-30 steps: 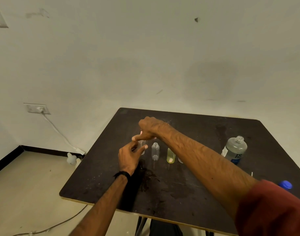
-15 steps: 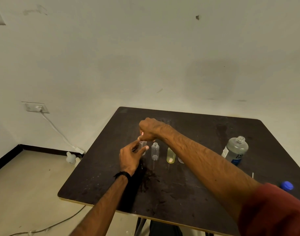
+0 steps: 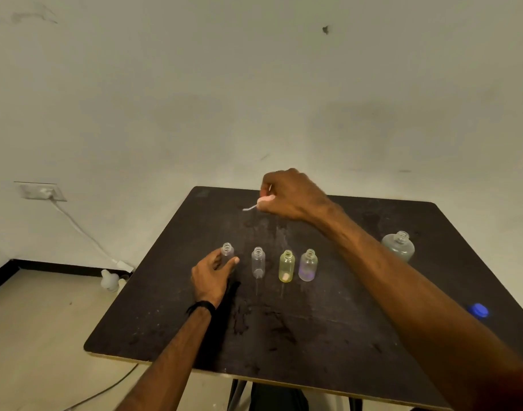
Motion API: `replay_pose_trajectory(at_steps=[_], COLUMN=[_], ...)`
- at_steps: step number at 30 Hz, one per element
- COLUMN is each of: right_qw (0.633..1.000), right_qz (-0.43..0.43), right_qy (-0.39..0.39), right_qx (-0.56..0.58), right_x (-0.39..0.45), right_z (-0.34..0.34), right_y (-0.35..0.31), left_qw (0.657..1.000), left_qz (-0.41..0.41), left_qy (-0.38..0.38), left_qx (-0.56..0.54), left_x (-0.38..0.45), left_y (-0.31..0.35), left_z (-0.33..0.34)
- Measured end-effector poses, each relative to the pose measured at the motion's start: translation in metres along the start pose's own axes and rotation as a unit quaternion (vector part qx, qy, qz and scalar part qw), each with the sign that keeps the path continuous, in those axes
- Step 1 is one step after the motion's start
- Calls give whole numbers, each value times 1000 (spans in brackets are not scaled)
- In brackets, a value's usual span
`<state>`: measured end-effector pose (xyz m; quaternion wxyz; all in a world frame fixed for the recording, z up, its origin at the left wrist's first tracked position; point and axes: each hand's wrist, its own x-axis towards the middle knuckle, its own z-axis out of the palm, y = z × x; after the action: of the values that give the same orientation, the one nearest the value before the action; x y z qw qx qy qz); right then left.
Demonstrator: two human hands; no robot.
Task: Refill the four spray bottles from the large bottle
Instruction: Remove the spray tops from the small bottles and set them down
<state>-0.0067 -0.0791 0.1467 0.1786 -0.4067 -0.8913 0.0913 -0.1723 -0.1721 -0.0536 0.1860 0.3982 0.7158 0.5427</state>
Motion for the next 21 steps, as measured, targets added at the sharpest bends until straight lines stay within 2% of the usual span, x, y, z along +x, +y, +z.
replay_pose_trajectory(at_steps=[3, 6, 10, 13, 15, 21], right_qw=[991, 966, 919, 897, 900, 929], right_qz=[40, 100, 217, 293, 314, 339], right_qy=[125, 234, 318, 322, 298, 148], right_qx=[15, 43, 81, 73, 51, 14], right_x=[-43, -97, -173, -224, -250, -284], right_z=[-21, -30, -21, 5, 28, 89], right_y=[26, 51, 82, 101, 109, 107], left_qw=[1000, 1000, 1000, 999, 999, 999], left_qz=[-11, -11, -16, -40, -42, -31], left_qy=[3, 8, -3, -12, -10, -2], left_qx=[-7, -10, -27, -31, -32, -31], left_x=[-1, -3, 2, 6, 3, -11], left_y=[-1, 1, -4, -11, -14, -13], left_z=[2, 2, 0, 0, -1, -9])
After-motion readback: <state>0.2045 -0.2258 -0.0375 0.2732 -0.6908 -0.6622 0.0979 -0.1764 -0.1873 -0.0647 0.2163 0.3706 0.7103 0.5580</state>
